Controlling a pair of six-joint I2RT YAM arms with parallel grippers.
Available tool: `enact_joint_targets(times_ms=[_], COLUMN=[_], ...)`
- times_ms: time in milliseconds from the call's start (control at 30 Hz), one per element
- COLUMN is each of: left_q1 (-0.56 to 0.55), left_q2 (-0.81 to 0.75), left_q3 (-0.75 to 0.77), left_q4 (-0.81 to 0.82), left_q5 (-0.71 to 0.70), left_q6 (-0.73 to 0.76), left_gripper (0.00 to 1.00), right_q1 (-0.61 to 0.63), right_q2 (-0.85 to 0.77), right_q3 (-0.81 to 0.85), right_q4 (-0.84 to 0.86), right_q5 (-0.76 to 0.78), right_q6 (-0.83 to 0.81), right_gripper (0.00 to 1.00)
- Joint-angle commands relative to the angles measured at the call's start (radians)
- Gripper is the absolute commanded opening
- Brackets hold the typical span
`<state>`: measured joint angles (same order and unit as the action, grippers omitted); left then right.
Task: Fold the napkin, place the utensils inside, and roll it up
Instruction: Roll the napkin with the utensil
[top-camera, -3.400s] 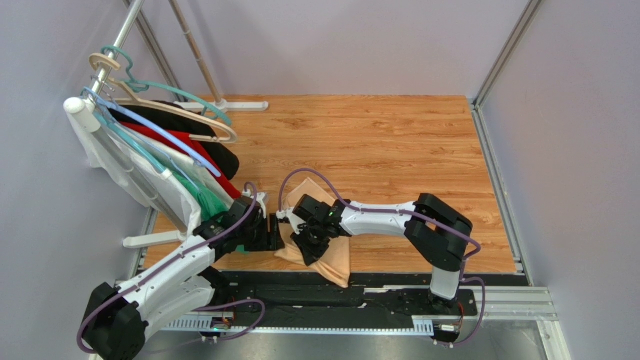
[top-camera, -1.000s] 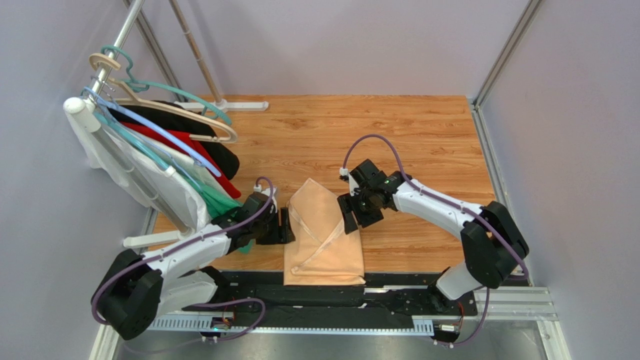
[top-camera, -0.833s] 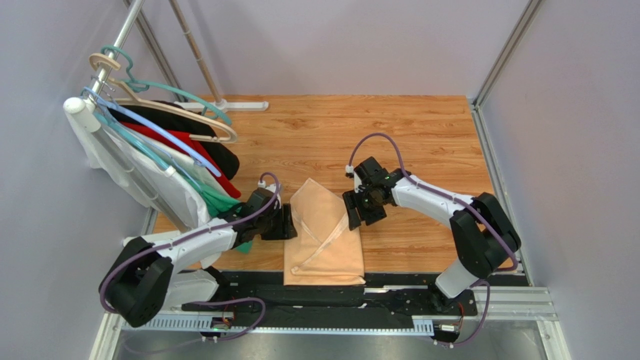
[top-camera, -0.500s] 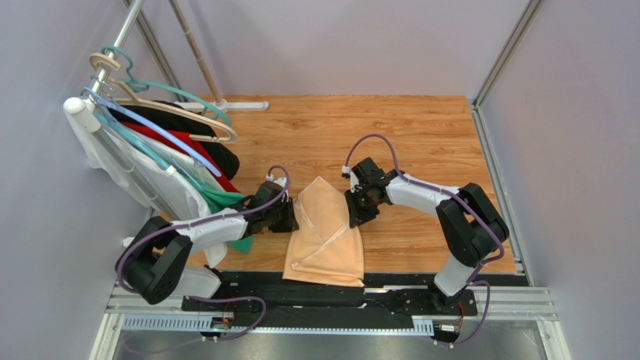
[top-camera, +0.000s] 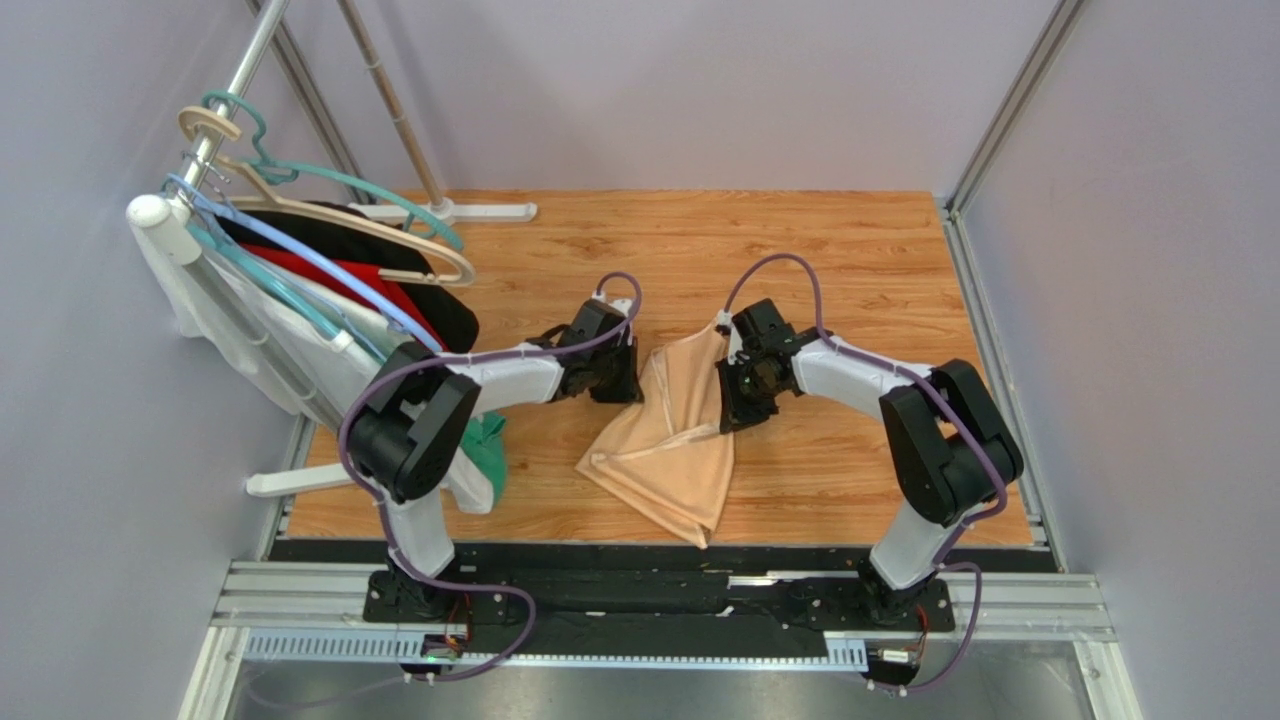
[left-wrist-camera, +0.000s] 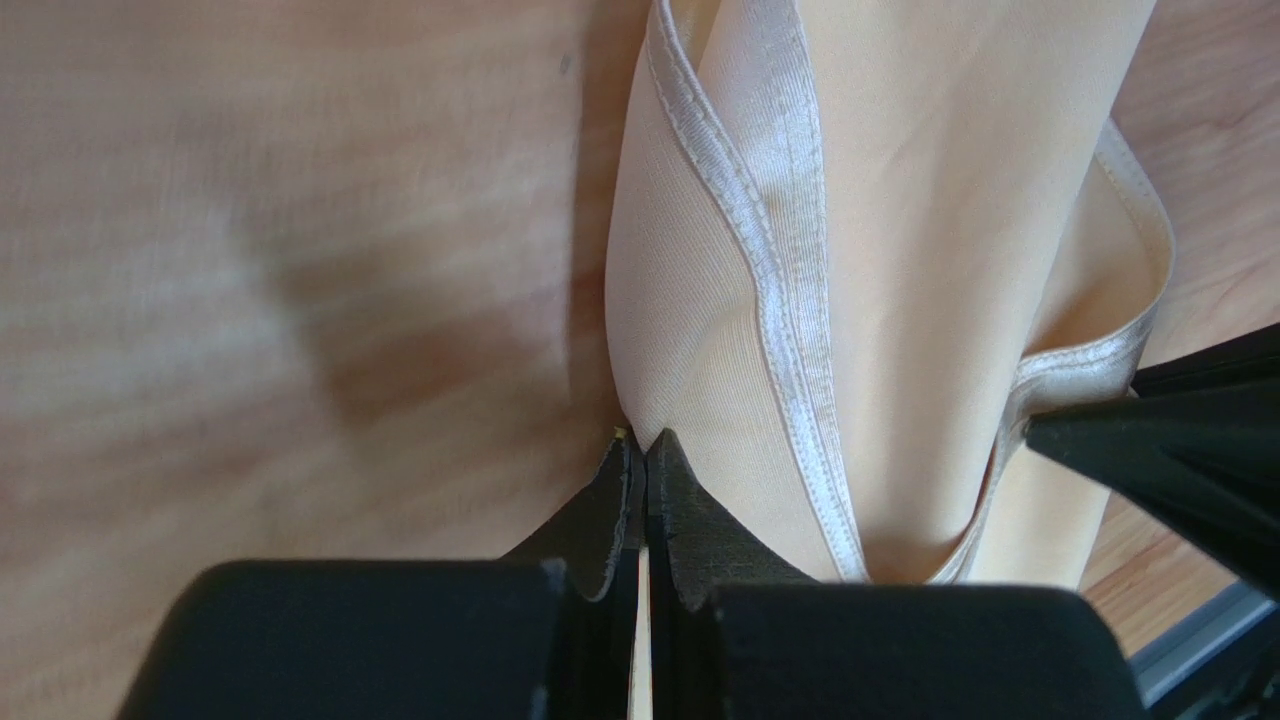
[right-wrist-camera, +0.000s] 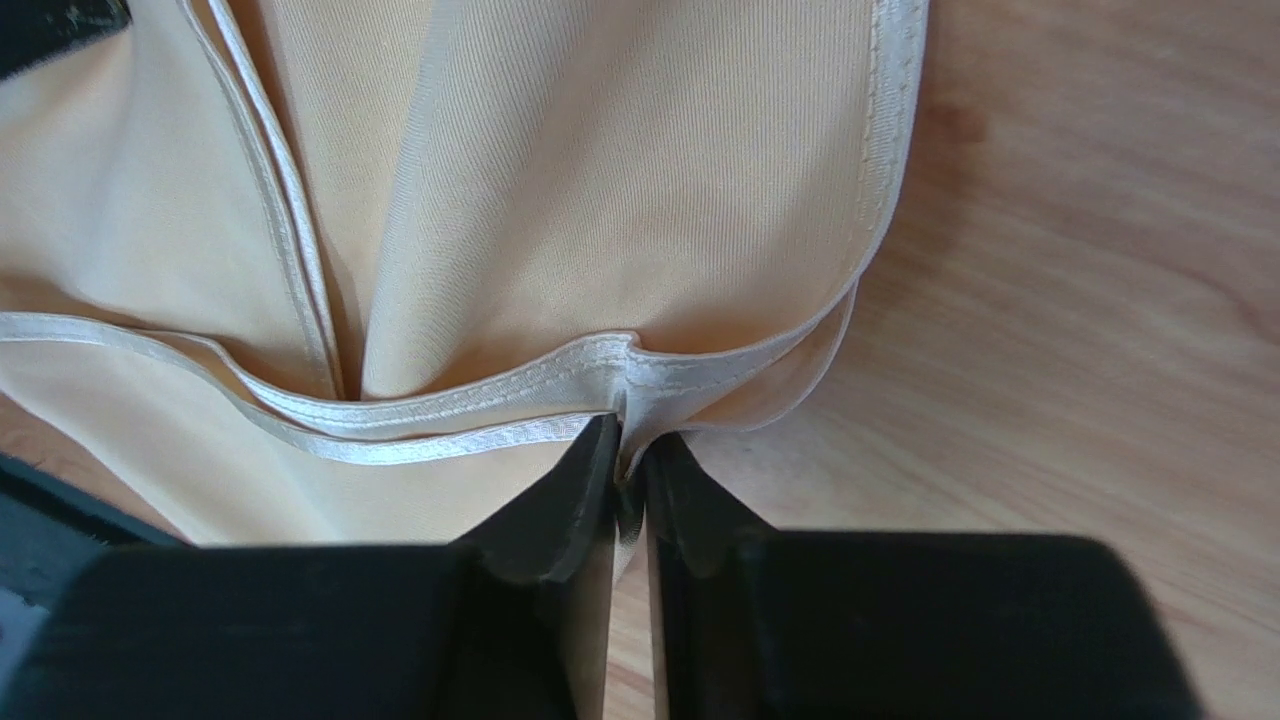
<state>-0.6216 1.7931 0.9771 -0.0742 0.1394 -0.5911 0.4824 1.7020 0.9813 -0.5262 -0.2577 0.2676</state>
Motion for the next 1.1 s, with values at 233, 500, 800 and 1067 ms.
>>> enact_joint_targets(times_ms=[233, 500, 800, 1067], left_q1=[0.039, 0.059, 0.129, 0.137], left_q2=[0.085, -0.175, -0.365, -0.452], left_q3=[0.143, 0.080, -0.063, -0.121], left_q4=[-0.091, -0.163, -0.202, -0.225], left_q5=[0.065, 0.051, 0.068, 0.071], left_q6=[0.109, 0.070, 0.076, 0.089], left_gripper=[0.56, 0.99, 0.99, 0.99], right_q1=[-0.013, 0.322, 0.481, 0.547], right_q2=[-0.215, -0.515, -0.288, -0.202], right_q3=[-0.003, -0.157, -0.109, -0.116], right_q4=[0.002, 0.009, 0.000, 0.021], right_q5=[0.140, 0.256, 0.298, 0.275], right_q6=[-0.013, -0.119, -0.134, -0.146], right_gripper=[0.64, 0.73, 0.74, 0.74])
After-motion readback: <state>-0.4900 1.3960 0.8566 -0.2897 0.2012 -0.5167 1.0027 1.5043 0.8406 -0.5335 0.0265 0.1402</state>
